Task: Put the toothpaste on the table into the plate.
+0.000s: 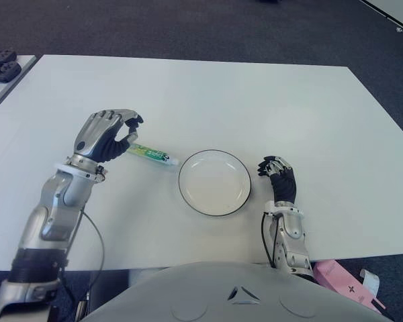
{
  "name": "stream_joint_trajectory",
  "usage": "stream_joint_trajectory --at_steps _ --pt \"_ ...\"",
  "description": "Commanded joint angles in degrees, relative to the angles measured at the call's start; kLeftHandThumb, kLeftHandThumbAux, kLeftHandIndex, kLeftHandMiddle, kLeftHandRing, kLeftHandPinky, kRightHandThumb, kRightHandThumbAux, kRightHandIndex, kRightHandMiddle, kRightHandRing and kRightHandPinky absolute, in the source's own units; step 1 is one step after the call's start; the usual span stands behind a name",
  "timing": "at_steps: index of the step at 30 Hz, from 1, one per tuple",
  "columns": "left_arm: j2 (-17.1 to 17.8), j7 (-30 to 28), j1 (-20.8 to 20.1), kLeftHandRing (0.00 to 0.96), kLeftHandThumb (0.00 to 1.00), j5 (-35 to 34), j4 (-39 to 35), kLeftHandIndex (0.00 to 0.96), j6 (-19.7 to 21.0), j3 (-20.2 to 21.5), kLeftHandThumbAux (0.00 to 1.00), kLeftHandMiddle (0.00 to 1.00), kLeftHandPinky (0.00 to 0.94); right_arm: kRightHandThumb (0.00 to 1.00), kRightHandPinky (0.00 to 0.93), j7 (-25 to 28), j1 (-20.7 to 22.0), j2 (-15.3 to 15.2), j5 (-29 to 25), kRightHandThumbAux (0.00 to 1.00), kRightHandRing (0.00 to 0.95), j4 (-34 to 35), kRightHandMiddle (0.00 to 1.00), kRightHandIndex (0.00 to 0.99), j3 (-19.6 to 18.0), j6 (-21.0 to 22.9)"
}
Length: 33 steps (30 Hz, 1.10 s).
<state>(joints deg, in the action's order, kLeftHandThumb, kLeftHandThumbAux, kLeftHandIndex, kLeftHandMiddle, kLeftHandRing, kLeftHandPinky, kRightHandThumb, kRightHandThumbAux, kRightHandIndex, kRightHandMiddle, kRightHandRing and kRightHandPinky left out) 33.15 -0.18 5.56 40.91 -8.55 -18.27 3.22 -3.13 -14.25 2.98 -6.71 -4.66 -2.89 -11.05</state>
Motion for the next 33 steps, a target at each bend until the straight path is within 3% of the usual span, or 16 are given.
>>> stream_joint_trajectory --at_steps 1,3,5,11,22,33 --pt "3.15 -4.07 -3.90 0.228 0.415 5.18 1.67 0.189 2.11 -3.69 0.375 0.214 0.251 0.707 0.546 -0.85 -0.42 1.83 0.10 0.721 0.556 -1.58 0.566 0.432 0.05 1.27" --pt "3.92 -4.78 -5.15 0.209 0.423 6.68 2.40 0.145 3.02 -4.85 0.333 0.187 0.235 0.707 0.546 -1.19 -0.46 1.87 0.16 0.721 0.556 -1.54 0.566 0.432 0.04 1.43" --pt "4.67 -5.34 -6.56 0.120 0.439 8.67 4.08 0.063 4.01 -6.29 0.277 0.107 0.160 0.707 0.544 -1.58 -0.54 1.90 0.25 0.722 0.556 -1.44 0.566 0.432 0.02 1.61" --pt "6.12 -4.34 -10.78 0.015 0.444 10.57 10.81 0.006 3.44 -10.08 0.206 0.014 0.041 0.707 0.543 -2.07 -0.79 1.89 0.18 0.722 0.556 -1.37 0.566 0.432 0.08 1.46" --pt "8.48 0.51 -18.42 0.000 0.465 12.63 22.92 0.000 -6.04 -18.64 0.145 0.000 0.000 0.707 0.537 -2.58 -1.33 1.88 -0.11 0.723 0.553 -1.19 0.562 0.432 -0.19 0.98" --pt "9.85 1.83 -22.51 0.000 0.452 13.51 28.88 0.000 -12.47 -23.99 0.110 0.000 0.000 0.706 0.540 -2.61 -1.99 1.76 -0.15 0.722 0.552 -0.48 0.564 0.432 -0.15 1.21"
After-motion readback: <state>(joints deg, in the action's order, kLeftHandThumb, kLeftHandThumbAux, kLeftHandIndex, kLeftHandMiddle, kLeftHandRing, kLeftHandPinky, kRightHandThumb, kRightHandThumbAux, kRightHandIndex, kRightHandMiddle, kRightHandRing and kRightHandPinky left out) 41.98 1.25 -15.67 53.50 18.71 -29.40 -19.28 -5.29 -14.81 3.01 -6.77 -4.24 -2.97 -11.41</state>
